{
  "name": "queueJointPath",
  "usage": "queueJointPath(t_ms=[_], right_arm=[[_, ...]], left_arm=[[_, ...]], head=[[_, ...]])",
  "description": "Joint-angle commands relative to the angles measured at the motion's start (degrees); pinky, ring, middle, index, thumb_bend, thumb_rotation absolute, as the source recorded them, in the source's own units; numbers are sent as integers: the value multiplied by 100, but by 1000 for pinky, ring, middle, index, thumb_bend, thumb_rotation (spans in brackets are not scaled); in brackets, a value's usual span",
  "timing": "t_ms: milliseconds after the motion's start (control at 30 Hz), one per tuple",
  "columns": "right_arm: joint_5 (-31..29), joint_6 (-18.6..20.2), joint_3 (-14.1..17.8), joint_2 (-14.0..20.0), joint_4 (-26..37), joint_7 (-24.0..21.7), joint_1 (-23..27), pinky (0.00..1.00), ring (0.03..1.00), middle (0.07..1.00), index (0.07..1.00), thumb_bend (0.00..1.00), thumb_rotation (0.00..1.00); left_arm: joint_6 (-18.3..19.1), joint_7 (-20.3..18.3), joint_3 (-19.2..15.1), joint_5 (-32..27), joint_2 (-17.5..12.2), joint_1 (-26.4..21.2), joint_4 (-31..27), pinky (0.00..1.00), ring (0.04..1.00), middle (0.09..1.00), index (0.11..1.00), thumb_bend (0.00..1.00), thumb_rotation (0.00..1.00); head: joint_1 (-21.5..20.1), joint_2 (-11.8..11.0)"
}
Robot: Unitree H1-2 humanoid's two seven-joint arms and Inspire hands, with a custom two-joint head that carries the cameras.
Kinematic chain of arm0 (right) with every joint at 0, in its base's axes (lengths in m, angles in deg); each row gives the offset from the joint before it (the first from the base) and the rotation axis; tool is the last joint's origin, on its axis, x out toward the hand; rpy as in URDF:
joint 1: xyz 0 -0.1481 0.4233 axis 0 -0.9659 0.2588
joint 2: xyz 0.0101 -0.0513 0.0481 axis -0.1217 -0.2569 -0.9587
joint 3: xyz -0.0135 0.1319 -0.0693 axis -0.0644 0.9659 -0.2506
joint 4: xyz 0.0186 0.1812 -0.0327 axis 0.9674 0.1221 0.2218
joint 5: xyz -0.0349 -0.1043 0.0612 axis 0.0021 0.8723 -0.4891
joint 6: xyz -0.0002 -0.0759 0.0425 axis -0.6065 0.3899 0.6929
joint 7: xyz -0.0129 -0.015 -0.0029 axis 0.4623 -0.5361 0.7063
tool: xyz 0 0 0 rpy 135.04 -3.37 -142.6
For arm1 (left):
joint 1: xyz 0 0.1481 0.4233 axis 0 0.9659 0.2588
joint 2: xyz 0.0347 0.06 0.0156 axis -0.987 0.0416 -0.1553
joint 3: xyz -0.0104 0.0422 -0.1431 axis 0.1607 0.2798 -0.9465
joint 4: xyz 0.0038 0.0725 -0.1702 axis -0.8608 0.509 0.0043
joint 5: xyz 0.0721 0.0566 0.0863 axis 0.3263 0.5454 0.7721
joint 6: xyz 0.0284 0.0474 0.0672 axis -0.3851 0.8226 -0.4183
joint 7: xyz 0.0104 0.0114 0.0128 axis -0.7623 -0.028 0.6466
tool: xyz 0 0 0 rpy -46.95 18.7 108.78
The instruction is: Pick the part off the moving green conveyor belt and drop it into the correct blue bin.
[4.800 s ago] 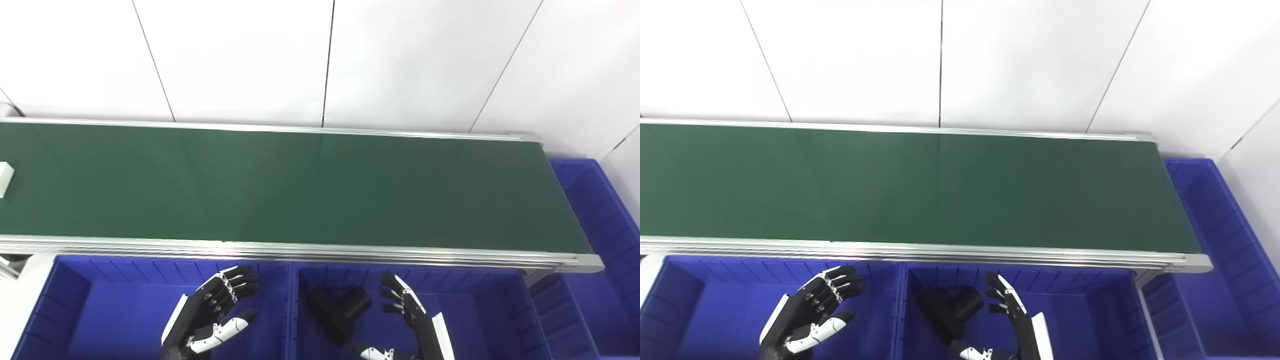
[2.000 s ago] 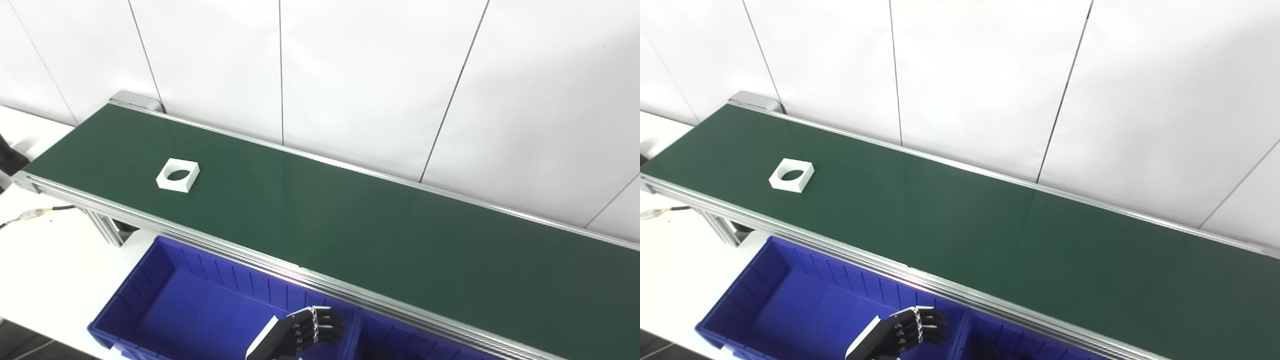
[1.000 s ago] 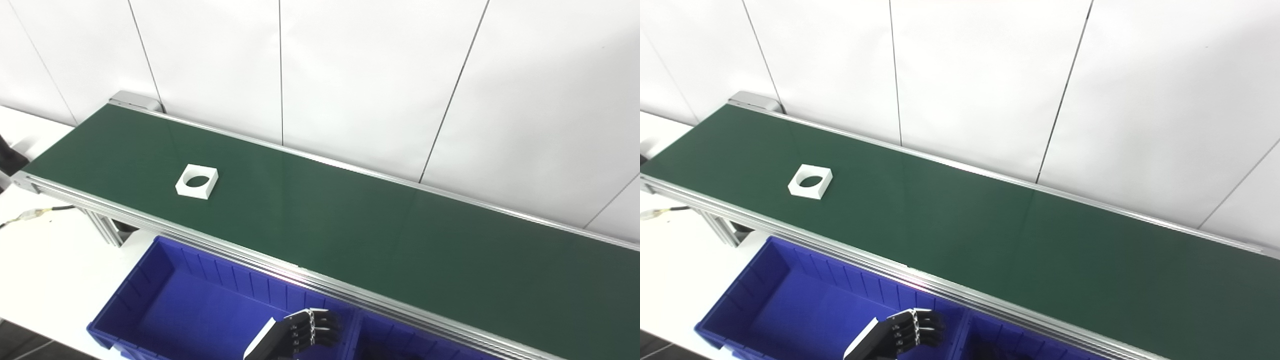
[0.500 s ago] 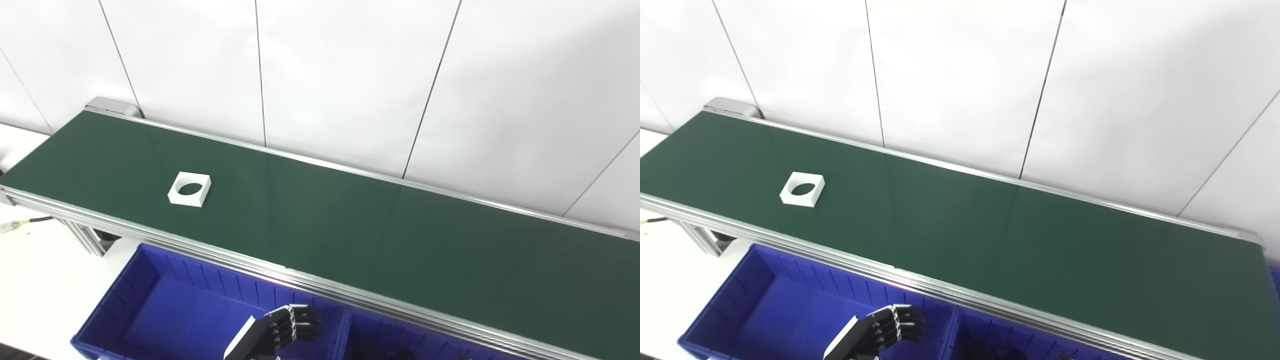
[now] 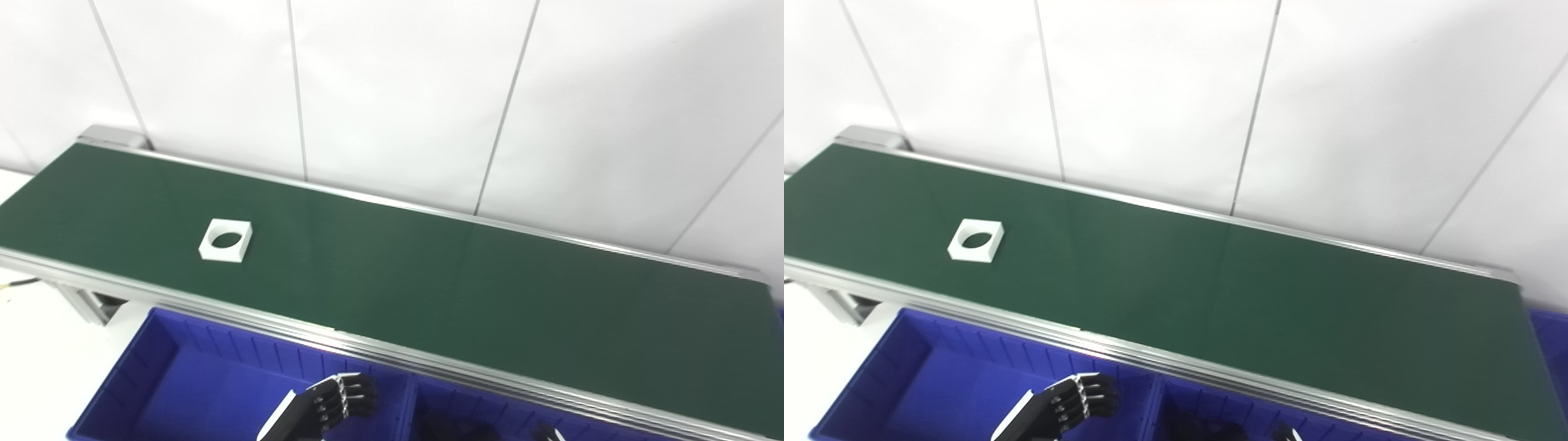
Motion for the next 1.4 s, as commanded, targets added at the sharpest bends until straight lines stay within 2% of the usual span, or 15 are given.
queueJointPath(t_ms=[0,167,400,567,733,867,967,1067,1200,1367], right_arm=[[65,-334,-28,-29,138,87,0,662,759,837,875,670,0],[138,-334,-30,-68,177,144,-4,663,755,829,869,687,4],[120,-335,-48,-45,157,176,12,663,758,832,876,684,5],[31,-335,-21,-5,56,150,56,669,764,842,885,667,0],[-73,-335,-63,66,-75,160,135,679,770,847,893,649,0],[-248,-335,-32,104,-109,91,171,696,784,859,899,637,0],[-263,-335,-14,148,-124,94,189,692,781,857,899,633,0],[-254,-335,-25,198,-130,112,215,685,777,855,900,620,0],[-274,-334,-45,239,-206,115,291,676,772,850,896,623,0],[-307,-336,-82,243,-278,64,361,675,768,850,895,626,0]], left_arm=[[-84,-98,-36,-161,-37,-100,-120,713,691,716,719,640,0],[-47,-170,-64,-243,-70,-117,-114,711,692,721,723,614,0],[115,-156,-128,-302,-123,-272,-329,724,694,725,734,628,0],[224,-128,-316,-422,-207,-457,-670,724,689,718,740,627,0],[347,-50,-611,-675,-328,-741,-1295,715,689,711,736,626,0],[196,-26,-857,-578,-545,-1146,-1574,698,674,718,755,595,13],[-94,-107,-1014,-350,-840,-1510,-1538,688,660,713,757,620,22],[-229,-187,-1116,-349,-1114,-1814,-1505,679,663,721,754,649,58],[-398,-382,-1229,-588,-1410,-2441,-1093,692,682,737,757,692,112],[-541,-301,-1303,-177,-1673,-3151,-456,695,705,751,803,700,136]], head=[[-59,26],[-49,29],[233,-17],[523,-84],[733,-146],[891,-230],[970,-292],[982,-297],[966,-375],[941,-438]])
